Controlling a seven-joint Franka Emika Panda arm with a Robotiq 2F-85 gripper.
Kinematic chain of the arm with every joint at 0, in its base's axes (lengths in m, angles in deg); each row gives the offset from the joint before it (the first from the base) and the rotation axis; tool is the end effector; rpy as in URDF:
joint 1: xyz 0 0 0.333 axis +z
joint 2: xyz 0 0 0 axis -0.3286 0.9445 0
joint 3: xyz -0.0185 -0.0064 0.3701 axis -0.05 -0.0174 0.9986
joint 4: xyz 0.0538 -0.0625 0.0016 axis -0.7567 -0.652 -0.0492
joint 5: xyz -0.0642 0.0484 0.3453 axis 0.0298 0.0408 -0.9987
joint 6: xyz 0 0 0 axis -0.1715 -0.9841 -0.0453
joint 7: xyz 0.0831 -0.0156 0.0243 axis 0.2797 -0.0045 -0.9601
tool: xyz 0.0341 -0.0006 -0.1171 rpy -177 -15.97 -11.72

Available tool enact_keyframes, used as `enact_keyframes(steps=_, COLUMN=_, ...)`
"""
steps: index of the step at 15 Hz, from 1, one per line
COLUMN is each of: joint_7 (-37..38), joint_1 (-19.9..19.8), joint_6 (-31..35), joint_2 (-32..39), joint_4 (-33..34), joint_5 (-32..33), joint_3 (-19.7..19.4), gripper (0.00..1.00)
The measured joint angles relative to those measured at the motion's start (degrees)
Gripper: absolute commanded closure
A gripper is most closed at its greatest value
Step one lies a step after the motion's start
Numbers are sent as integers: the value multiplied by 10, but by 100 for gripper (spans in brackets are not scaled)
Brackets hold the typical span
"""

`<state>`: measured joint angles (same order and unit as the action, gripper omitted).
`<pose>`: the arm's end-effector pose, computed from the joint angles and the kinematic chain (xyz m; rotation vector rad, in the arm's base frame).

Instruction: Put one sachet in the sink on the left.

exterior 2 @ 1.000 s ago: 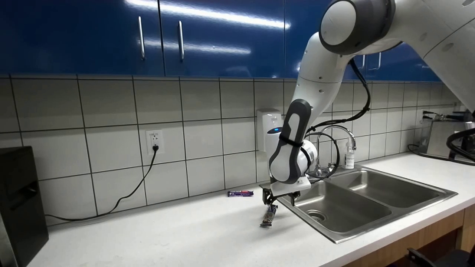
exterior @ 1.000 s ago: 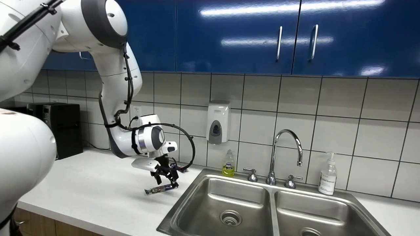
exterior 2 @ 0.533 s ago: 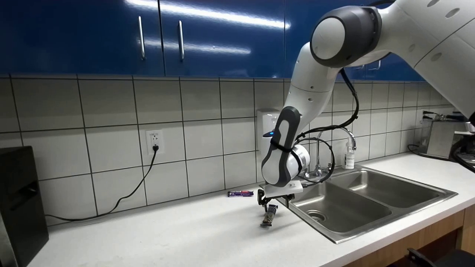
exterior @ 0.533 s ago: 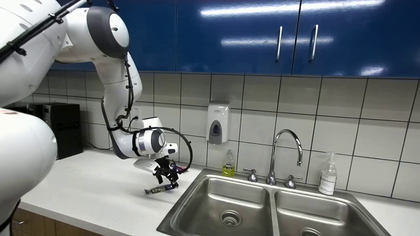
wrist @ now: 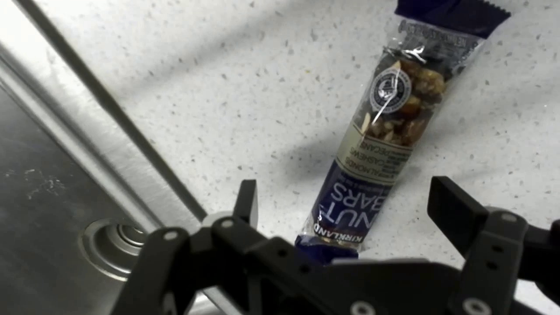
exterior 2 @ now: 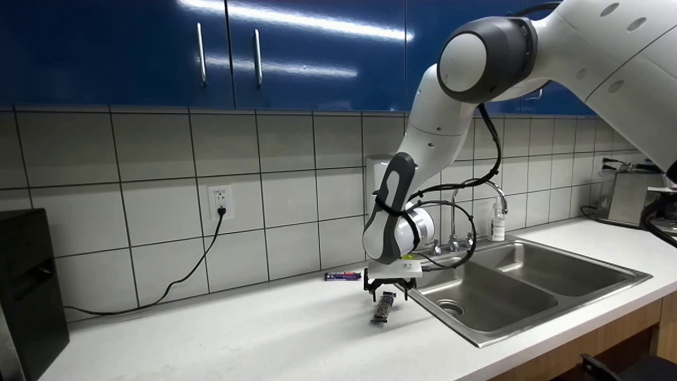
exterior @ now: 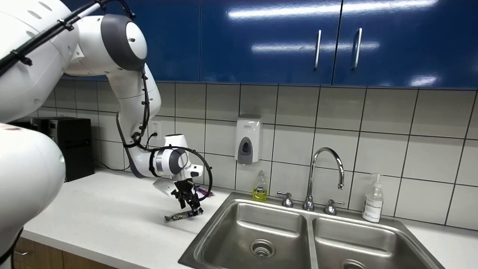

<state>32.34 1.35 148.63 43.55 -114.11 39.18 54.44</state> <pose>0.6169 0.0814 0.1791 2.9716 -0.6076 0.2815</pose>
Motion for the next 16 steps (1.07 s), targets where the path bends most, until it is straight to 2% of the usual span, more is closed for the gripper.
enact_keyframes(steps=7, joint_7=37, joint_1=4, joint_6=-31, joint_2=6, joint_4=22, joint_5=-24, joint_3=11, gripper=0)
enact_keyframes(steps=16, joint_7=129, joint_1=4, joint_6=-117, joint_2=23, joint_4=61, joint_5=-23, joint_3=11, gripper=0)
